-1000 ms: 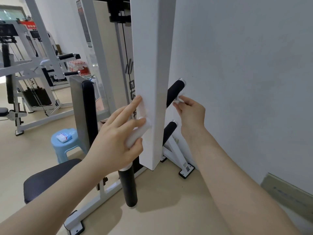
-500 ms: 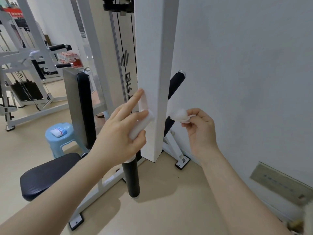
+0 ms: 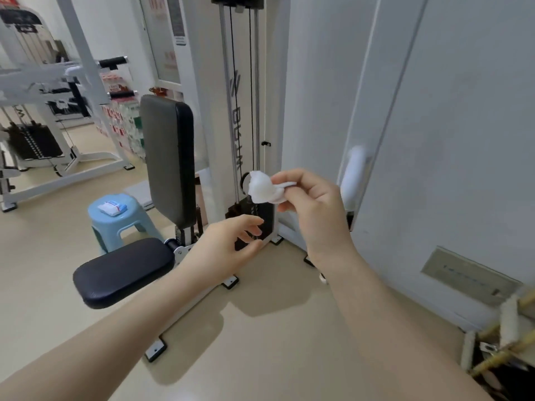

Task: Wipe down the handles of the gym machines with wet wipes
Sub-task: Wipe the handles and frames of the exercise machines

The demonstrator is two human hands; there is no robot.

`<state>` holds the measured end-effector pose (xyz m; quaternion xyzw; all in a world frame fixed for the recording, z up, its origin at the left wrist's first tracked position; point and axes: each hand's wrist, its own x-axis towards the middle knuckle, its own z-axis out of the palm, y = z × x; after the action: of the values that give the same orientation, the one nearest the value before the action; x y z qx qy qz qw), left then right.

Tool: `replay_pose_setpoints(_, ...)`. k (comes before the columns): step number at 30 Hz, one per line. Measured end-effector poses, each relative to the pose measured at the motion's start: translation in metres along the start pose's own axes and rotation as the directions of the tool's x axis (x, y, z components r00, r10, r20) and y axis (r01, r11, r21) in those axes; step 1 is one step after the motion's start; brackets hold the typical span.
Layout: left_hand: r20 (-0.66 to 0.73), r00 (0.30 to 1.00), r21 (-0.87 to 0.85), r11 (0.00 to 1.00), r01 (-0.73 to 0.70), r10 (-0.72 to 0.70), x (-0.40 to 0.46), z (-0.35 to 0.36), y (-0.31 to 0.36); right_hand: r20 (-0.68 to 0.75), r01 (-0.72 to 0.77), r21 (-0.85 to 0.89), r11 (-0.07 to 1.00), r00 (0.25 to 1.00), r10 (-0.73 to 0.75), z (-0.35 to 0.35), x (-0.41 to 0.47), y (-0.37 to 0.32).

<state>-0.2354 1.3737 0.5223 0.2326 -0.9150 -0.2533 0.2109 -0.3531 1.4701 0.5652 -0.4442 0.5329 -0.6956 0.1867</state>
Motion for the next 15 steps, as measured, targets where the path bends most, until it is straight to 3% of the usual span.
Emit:
replay_pose_setpoints(4,-0.09,0.977,-0.239,0.957,0.166,-0.192,-0.06,-0.043,-0.067,0.055,-0.126,-0.049,0.991,0.99,0.129,0.091,-0.014,0.027)
replay_pose_setpoints(8,-0.142,0.924,-0.551,0.804,0.225,-0.356,-0.1,-0.08,-0.124,0.072,-0.254,-0.035,0.967,0.964,0.256,0.17,-0.024,0.053)
replay_pose_setpoints(10,-0.18,0.919,-0.546,0.813,0.202,-0.35,-0.111,-0.098,-0.15,0.086,-0.296,-0.046,0.954,0.95,0.299,0.204,-0.021,0.068)
replay_pose_setpoints(15,-0.276,0.926,-0.319,0.933,0.166,-0.259,-0.113,-0.152,-0.235,0.201,-0.403,-0.041,0.914,0.893,0.403,0.296,0.008,0.11)
